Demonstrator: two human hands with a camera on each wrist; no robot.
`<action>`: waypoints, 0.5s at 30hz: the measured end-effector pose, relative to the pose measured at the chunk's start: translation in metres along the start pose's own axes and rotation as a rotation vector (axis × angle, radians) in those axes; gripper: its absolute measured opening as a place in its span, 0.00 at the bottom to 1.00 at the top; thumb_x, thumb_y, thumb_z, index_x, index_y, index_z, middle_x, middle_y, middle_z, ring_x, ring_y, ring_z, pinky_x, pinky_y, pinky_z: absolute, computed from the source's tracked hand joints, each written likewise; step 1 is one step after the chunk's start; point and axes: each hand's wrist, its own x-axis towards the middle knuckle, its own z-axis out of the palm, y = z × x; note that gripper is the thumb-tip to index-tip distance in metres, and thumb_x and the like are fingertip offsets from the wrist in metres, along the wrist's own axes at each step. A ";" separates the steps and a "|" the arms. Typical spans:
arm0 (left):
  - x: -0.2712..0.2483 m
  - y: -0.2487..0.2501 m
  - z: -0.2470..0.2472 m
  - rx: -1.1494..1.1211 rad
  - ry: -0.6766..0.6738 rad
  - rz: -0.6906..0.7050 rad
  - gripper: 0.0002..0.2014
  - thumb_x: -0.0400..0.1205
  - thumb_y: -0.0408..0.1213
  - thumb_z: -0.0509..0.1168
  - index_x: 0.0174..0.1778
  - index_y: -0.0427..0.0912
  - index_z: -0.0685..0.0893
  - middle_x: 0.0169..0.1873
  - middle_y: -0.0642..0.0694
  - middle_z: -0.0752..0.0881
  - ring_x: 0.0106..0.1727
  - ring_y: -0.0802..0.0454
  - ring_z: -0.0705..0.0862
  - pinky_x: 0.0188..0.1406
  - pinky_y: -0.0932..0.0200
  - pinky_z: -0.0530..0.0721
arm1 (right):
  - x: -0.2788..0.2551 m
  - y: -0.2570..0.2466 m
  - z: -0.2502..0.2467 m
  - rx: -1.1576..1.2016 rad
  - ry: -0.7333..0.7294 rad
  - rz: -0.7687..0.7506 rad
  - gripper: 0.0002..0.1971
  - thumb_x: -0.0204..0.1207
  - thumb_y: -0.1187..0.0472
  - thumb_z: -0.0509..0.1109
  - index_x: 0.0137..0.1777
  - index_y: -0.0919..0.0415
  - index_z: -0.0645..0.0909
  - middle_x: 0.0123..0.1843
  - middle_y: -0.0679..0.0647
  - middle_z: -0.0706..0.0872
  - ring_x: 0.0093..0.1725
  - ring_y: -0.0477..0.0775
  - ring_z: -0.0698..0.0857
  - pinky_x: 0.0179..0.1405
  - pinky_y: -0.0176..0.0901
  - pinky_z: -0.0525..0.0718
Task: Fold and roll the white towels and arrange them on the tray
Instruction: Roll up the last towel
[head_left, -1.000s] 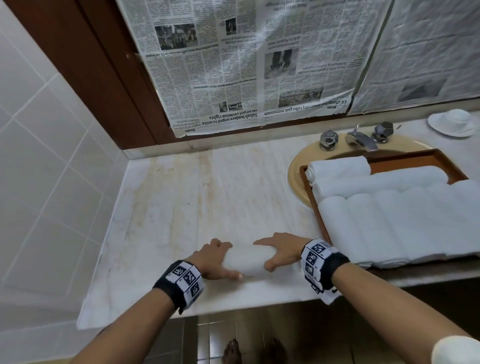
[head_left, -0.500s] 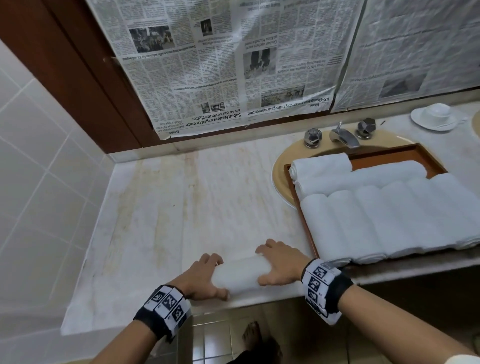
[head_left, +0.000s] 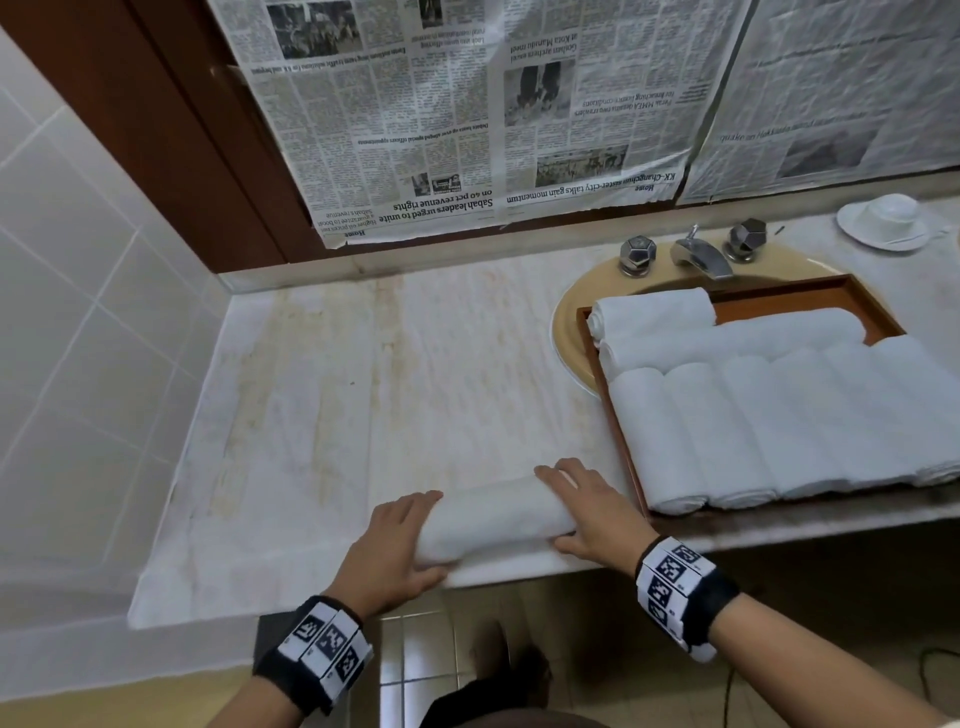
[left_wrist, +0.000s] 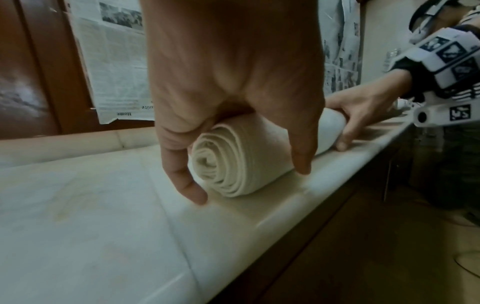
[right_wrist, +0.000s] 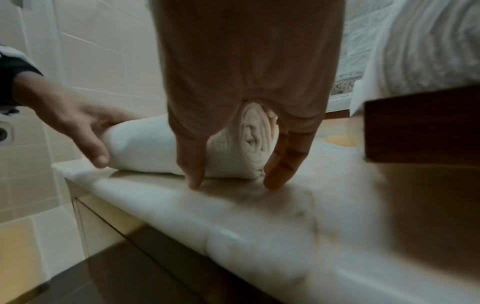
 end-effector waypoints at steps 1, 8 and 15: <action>0.002 0.000 -0.001 0.025 -0.018 -0.019 0.45 0.71 0.63 0.69 0.83 0.62 0.59 0.76 0.61 0.66 0.73 0.53 0.67 0.62 0.49 0.82 | 0.004 -0.001 -0.002 -0.005 -0.004 0.012 0.45 0.69 0.47 0.76 0.83 0.45 0.56 0.77 0.50 0.61 0.68 0.58 0.74 0.59 0.55 0.83; 0.026 -0.014 -0.023 -0.107 -0.121 0.014 0.38 0.66 0.53 0.75 0.72 0.63 0.67 0.59 0.56 0.79 0.57 0.53 0.80 0.57 0.50 0.82 | 0.021 -0.004 -0.020 0.110 -0.050 0.045 0.37 0.64 0.47 0.79 0.72 0.46 0.69 0.65 0.50 0.72 0.59 0.57 0.81 0.60 0.54 0.81; 0.040 -0.027 -0.058 -0.238 -0.161 -0.032 0.37 0.63 0.46 0.77 0.70 0.64 0.73 0.60 0.60 0.81 0.62 0.56 0.80 0.58 0.59 0.82 | 0.031 -0.014 -0.041 0.285 -0.025 0.071 0.35 0.62 0.50 0.81 0.70 0.44 0.72 0.59 0.48 0.74 0.59 0.54 0.76 0.60 0.49 0.78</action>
